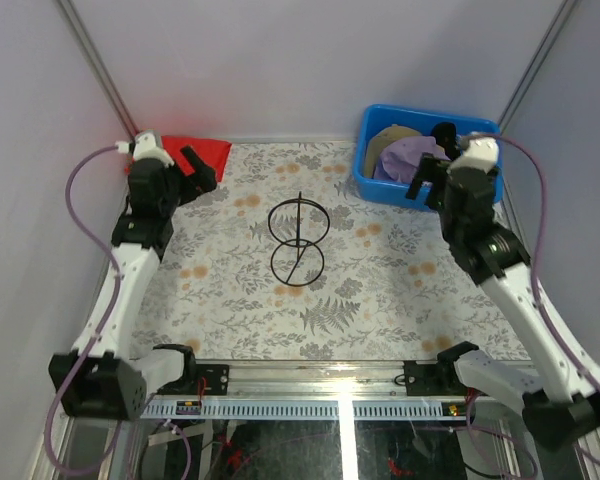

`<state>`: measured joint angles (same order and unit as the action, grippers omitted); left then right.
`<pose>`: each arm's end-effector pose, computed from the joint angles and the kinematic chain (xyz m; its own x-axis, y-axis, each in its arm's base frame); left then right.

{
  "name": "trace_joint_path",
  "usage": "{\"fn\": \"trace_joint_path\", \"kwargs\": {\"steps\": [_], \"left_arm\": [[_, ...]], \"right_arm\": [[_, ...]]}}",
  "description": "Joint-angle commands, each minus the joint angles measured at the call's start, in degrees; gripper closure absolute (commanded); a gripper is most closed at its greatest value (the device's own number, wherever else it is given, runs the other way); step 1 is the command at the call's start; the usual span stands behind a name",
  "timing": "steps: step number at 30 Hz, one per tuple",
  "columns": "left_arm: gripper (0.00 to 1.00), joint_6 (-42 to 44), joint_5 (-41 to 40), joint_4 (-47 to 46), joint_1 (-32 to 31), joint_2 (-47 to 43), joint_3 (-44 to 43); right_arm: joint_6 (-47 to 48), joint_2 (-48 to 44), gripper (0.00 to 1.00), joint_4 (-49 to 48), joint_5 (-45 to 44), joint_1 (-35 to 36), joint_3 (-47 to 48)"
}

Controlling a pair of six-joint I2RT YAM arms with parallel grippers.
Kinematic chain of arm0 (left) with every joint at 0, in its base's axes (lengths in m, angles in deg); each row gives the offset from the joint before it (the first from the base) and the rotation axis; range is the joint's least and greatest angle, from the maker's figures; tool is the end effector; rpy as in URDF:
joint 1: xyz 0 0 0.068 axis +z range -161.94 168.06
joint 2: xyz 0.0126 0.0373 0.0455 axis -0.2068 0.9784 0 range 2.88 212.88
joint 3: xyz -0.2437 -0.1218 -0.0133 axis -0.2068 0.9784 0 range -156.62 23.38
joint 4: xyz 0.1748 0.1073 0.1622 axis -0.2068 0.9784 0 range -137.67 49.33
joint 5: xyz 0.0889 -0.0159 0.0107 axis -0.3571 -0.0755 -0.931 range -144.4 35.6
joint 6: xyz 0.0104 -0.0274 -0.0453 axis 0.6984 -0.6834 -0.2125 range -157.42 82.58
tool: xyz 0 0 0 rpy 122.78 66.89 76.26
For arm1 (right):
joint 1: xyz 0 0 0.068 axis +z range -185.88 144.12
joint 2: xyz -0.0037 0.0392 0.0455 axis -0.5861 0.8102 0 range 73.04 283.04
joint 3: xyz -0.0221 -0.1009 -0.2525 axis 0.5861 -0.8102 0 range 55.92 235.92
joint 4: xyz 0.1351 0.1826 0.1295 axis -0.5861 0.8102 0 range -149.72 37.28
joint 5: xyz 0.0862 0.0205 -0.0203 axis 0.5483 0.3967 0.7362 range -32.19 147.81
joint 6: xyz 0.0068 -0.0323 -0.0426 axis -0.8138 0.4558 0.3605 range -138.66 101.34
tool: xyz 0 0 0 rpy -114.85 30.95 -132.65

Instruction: Stack the hats

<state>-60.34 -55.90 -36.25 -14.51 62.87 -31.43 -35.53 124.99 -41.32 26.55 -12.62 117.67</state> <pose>0.2423 -0.0100 0.3483 -0.2706 -0.3776 -0.8856 -0.0929 0.9258 -0.3664 0.1835 0.0587 0.4067 -0.0924 0.2302 -0.9687 0.1679 0.9626 0.2127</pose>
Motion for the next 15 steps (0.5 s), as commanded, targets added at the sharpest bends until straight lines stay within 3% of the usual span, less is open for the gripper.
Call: {"fn": "trace_joint_path", "kwargs": {"steps": [1,4,9,15], "left_arm": [[0.0,-1.37,7.14,8.26,-0.16,12.67,-15.69],[0.0,-1.36,9.49,11.12,-0.9,15.09,-18.59],[0.0,-2.61,11.16,11.78,-2.18,12.97,-16.16],[0.0,-2.0,9.63,9.92,-3.16,10.91,-13.45]], "right_arm": [[2.97,14.22,0.01,0.45,9.31,-1.06,9.62],[2.78,23.92,0.01,4.29,13.26,-3.94,17.49],[0.32,35.29,0.02,11.1,14.55,-7.14,28.09],[-4.51,41.88,0.08,8.66,13.28,-9.42,31.36]]}}
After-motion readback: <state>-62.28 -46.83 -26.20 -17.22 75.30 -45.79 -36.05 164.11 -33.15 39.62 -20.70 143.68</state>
